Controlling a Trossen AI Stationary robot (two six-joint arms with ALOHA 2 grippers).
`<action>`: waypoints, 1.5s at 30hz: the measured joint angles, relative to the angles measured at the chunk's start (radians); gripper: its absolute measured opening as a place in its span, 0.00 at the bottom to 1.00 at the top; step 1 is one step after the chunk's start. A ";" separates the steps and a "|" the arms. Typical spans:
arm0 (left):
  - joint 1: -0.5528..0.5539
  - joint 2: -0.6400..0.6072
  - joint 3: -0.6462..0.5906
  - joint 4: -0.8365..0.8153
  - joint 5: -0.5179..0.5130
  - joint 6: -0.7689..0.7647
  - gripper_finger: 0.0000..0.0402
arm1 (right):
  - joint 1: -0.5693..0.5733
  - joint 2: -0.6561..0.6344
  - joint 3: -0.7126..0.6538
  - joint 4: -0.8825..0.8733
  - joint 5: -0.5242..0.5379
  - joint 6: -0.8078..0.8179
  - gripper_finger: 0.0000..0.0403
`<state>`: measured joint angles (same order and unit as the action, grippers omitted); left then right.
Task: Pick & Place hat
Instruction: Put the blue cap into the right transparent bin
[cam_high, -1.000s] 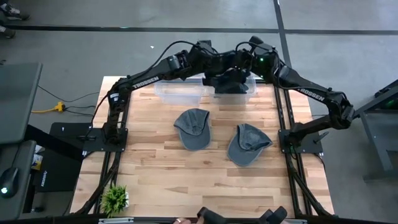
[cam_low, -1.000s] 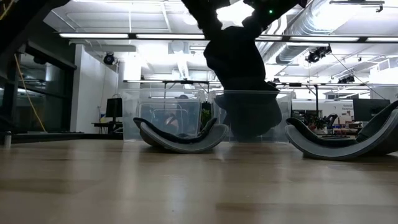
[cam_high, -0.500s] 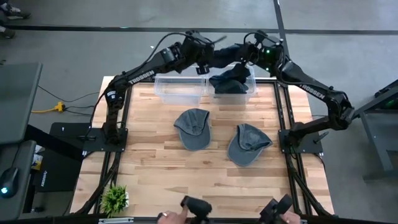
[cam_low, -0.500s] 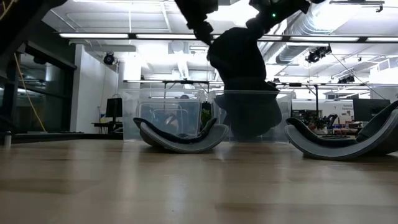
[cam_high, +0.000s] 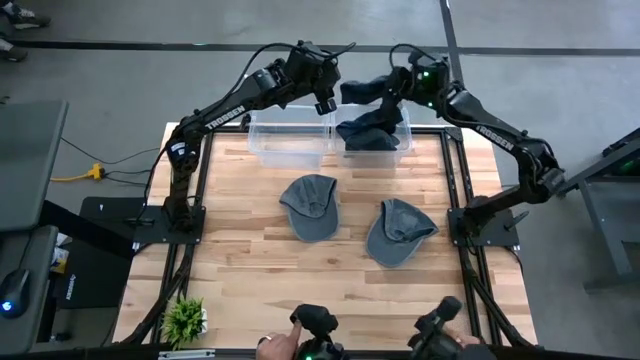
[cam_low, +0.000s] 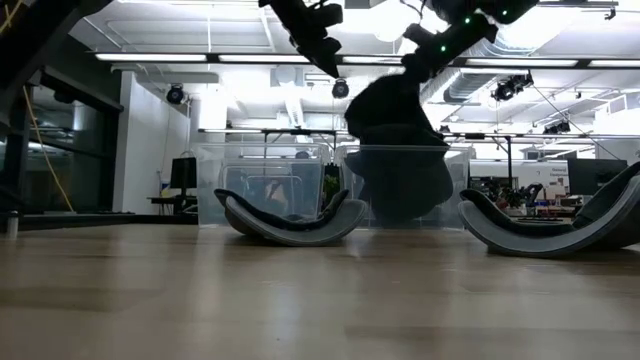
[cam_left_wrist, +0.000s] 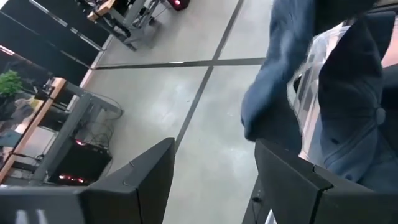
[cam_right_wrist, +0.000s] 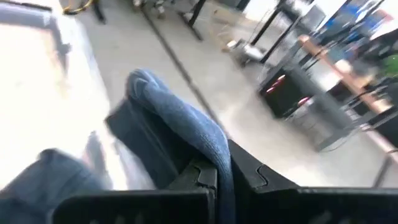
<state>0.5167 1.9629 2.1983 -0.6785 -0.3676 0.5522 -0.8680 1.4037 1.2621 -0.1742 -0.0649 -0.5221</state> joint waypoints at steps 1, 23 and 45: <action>0.000 0.000 0.000 -0.001 0.000 0.000 0.54 | 0.005 0.008 0.000 -0.013 -0.007 0.012 0.01; 0.000 0.002 0.000 -0.004 0.071 -0.027 0.54 | 0.144 -0.069 0.001 -0.212 -0.020 0.105 0.01; -0.006 0.002 0.000 -0.005 0.071 -0.039 0.54 | 0.161 -0.122 0.001 -0.194 -0.015 0.223 0.01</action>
<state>0.5110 1.9644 2.1983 -0.6834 -0.2961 0.5137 -0.7075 1.2813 1.2631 -0.3683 -0.0796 -0.2987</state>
